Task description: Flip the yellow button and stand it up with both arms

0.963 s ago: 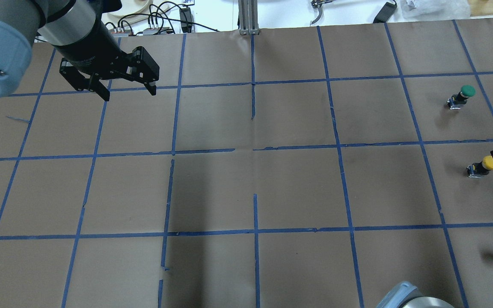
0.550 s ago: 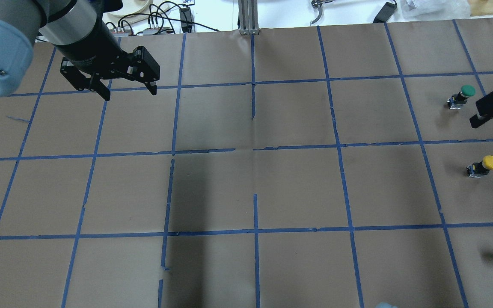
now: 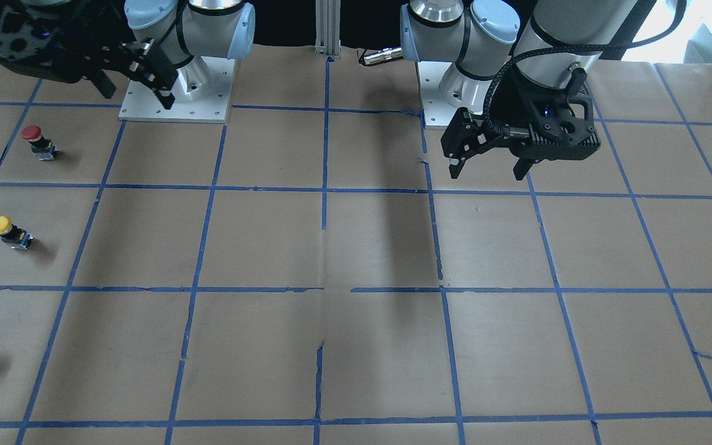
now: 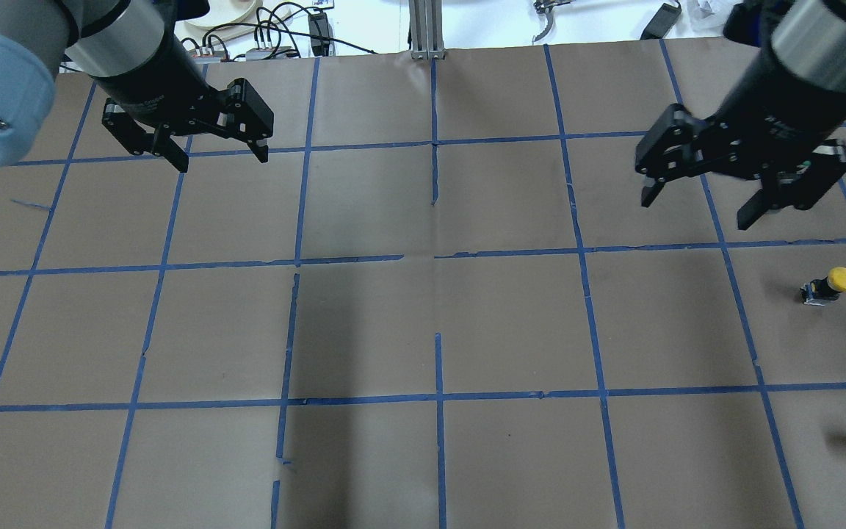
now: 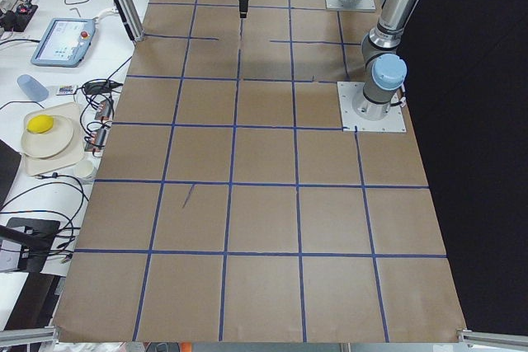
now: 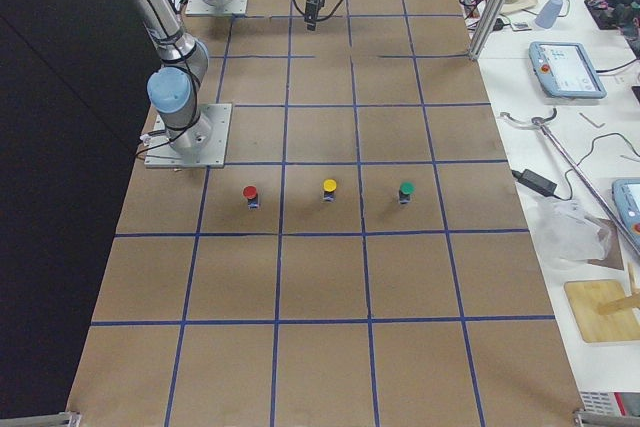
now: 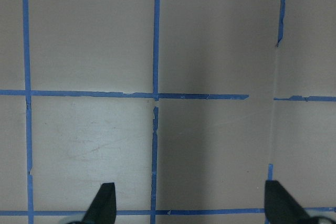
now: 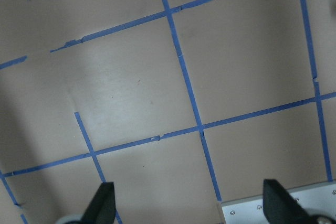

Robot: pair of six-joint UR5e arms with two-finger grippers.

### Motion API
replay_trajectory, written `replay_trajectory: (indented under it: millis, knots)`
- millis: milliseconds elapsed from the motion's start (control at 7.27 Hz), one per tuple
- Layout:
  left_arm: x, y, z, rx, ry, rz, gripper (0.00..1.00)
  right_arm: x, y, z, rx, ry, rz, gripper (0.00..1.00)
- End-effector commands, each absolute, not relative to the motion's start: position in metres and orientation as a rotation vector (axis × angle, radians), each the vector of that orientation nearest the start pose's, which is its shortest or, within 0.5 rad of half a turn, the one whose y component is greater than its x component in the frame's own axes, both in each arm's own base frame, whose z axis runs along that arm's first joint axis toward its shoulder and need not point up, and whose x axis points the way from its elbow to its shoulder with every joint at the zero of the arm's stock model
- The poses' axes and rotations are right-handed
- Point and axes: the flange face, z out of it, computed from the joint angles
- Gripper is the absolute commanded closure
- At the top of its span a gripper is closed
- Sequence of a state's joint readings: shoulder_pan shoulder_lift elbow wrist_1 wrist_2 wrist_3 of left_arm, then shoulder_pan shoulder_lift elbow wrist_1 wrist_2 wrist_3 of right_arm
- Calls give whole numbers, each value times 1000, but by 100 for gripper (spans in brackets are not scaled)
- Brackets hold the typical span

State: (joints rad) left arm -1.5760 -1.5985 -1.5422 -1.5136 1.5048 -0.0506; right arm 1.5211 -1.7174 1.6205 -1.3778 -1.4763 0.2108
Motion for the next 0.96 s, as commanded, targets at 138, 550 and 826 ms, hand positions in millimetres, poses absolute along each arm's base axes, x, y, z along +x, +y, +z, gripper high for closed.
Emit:
replay_trajectory:
  millis: [138,550,826]
  knots:
    - [-142,-509,495,-71,3207,-91,0,140,-422,482,349,3076,119,0]
    - [-141,-509,494,-73,3207,-88,0,130,-424,483,362,3145,101,0]
    - [-141,-509,494,-73,3207,-91,0,130,-424,483,364,3135,102,0]
